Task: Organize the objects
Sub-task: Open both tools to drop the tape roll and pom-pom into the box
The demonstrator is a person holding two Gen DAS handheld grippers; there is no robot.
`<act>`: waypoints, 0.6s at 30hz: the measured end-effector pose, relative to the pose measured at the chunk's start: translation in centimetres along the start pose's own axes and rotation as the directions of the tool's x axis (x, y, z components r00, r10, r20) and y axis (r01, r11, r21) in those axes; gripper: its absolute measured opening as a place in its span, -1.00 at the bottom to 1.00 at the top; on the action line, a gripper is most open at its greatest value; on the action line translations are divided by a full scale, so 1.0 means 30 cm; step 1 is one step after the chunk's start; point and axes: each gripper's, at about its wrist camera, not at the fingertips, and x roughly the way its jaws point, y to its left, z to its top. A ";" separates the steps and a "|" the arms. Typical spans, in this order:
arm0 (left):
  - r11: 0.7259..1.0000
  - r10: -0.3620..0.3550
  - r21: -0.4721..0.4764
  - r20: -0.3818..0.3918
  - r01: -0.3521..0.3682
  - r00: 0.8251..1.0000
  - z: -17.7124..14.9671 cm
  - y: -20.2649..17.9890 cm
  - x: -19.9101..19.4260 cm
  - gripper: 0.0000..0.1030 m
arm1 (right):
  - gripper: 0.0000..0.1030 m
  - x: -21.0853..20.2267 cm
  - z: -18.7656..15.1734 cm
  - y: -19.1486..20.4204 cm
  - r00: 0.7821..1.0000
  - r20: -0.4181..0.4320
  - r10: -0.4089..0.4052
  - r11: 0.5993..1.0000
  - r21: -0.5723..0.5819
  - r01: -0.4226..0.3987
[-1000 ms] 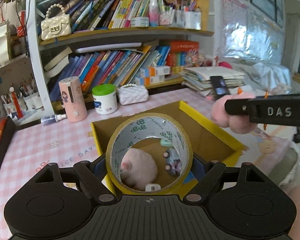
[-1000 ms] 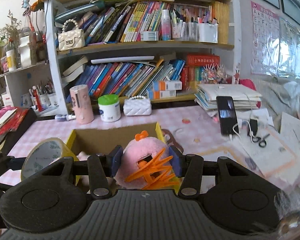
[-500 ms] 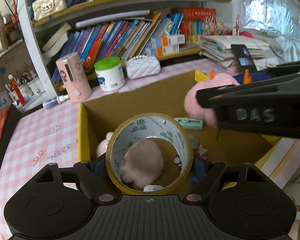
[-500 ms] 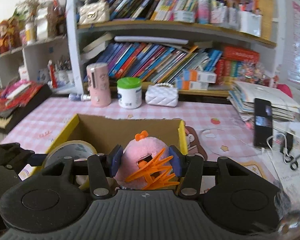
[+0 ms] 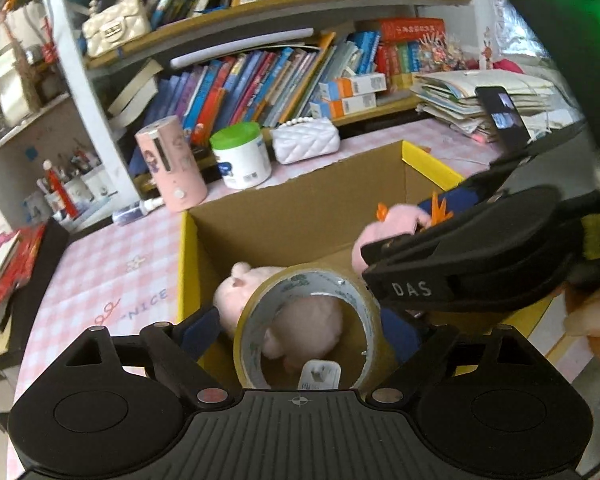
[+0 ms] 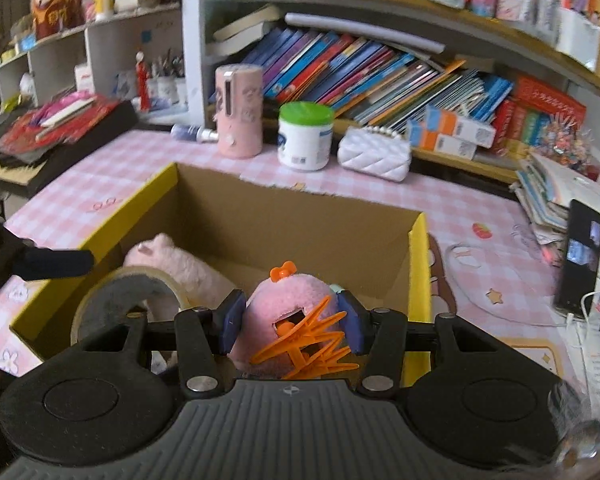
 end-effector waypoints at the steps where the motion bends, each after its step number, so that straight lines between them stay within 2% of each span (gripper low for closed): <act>1: 1.000 0.006 -0.005 0.002 -0.006 1.000 -0.003 0.003 -0.009 0.75 | -0.07 0.008 -0.004 0.001 1.000 -0.016 0.006 1.000 -0.008 -0.006; 8: 0.998 0.010 -0.059 0.045 -0.007 0.999 -0.056 0.026 -0.077 0.77 | -0.07 0.065 -0.022 0.012 0.995 -0.088 0.038 0.999 -0.013 -0.039; 11: 0.996 0.033 -0.085 0.058 -0.028 0.998 -0.066 0.048 -0.113 0.77 | -0.05 0.058 -0.022 0.011 0.997 -0.074 0.031 1.000 0.000 -0.031; 13: 0.992 0.044 -0.118 0.073 -0.035 0.996 -0.078 0.077 -0.144 0.78 | 0.13 0.035 -0.018 0.010 0.998 -0.050 0.024 1.000 0.013 -0.023; 18: 0.973 0.094 -0.220 0.083 -0.073 0.992 -0.116 0.159 -0.217 0.78 | 0.19 -0.074 -0.009 0.028 0.999 0.040 0.013 0.998 0.066 -0.016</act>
